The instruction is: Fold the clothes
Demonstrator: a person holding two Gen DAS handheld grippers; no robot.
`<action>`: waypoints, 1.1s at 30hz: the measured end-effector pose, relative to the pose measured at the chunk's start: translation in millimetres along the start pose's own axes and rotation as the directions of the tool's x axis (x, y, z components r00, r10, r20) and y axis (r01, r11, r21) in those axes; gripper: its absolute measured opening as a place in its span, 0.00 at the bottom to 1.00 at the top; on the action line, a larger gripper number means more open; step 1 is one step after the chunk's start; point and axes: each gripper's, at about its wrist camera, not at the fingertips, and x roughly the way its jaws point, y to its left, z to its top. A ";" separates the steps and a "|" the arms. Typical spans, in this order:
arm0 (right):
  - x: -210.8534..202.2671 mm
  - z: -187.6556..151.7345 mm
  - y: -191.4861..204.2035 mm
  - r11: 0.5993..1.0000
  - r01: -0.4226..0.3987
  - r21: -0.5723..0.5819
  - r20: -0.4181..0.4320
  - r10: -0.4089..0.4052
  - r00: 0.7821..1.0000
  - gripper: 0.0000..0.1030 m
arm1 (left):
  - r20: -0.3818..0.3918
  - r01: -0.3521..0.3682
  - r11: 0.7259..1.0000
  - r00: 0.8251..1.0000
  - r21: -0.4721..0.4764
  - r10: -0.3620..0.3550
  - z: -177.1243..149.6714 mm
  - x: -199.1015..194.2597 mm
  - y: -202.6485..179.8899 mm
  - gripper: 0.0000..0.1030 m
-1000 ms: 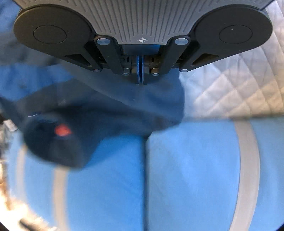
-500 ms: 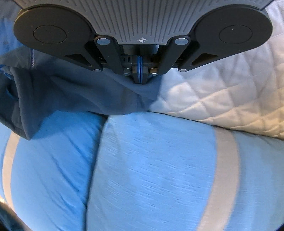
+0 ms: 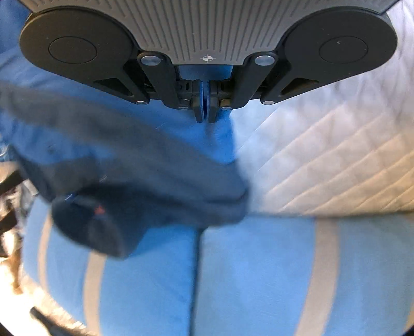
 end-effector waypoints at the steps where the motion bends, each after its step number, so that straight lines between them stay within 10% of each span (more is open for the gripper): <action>1: 0.2 0.3 -0.1 1.000 0.001 0.002 0.000 -0.001 1.000 0.19 | 0.009 -0.027 1.000 1.000 0.008 0.027 -4.8 0.1 3.1 0.04; 4: 0.7 1.3 -0.7 1.000 0.004 0.008 -0.001 -0.003 1.000 0.22 | -0.018 -0.186 0.982 0.982 0.019 0.186 -7.9 4.7 8.9 0.05; 9: -11.5 1.0 6.9 0.999 -0.014 -0.035 0.026 0.015 1.000 0.61 | 0.065 -0.174 0.984 0.982 -0.044 0.176 -7.1 -37.5 9.1 0.07; 15: -40.4 -2.5 21.3 0.994 -0.066 -0.082 0.098 0.074 0.992 0.93 | 0.148 -0.191 0.981 0.971 0.020 0.186 -7.2 -79.7 -25.3 0.59; 17: -46.9 -4.0 24.5 0.995 -0.066 -0.077 0.111 0.075 0.991 0.97 | 0.177 -0.189 0.982 0.967 0.024 0.182 -4.7 -94.6 -37.9 0.71; 33: -126.0 -33.0 68.9 0.986 0.011 -0.168 0.234 0.029 0.972 1.00 | 0.303 -0.067 0.992 0.953 0.109 0.031 13.9 -174.1 -146.7 0.78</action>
